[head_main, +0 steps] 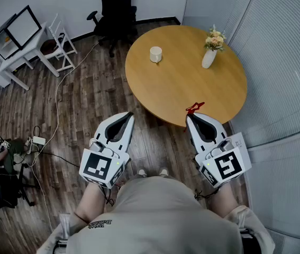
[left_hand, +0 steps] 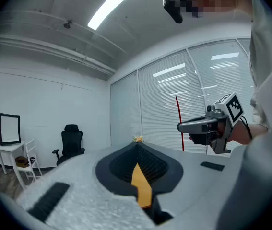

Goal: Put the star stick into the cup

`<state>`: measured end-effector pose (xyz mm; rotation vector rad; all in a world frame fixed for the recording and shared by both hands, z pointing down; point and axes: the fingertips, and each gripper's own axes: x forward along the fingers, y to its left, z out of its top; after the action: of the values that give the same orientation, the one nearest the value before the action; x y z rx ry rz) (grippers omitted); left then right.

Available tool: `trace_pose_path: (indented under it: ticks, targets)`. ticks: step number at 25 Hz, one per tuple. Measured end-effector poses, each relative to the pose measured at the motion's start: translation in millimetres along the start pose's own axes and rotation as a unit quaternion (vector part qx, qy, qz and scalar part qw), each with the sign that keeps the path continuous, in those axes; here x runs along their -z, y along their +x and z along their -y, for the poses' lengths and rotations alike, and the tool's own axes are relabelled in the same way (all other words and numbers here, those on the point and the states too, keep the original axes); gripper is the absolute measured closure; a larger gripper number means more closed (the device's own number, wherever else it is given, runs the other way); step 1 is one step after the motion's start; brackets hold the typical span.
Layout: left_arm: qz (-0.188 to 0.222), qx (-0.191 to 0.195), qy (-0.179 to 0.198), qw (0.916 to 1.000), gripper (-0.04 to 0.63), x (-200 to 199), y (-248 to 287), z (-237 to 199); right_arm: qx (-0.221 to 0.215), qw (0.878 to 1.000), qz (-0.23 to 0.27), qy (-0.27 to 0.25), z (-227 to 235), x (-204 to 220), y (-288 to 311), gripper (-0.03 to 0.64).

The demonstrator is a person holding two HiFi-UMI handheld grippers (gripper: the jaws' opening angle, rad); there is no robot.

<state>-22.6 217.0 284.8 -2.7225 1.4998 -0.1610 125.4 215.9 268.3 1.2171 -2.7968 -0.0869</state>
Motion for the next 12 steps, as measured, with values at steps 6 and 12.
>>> trace_pose_path:
  ticks: [6, 12]
  targets:
    - [-0.008, -0.001, 0.008, 0.9999, 0.575, 0.4, 1.9, 7.5, -0.002, 1.0, 0.009, 0.022, 5.5, -1.2, -5.8, 0.588]
    - [-0.015, -0.004, 0.005, 0.9999, 0.575, 0.8, 0.4, 10.7, -0.011, 1.0, 0.006, 0.025, 5.5, -3.0, -6.7, 0.588]
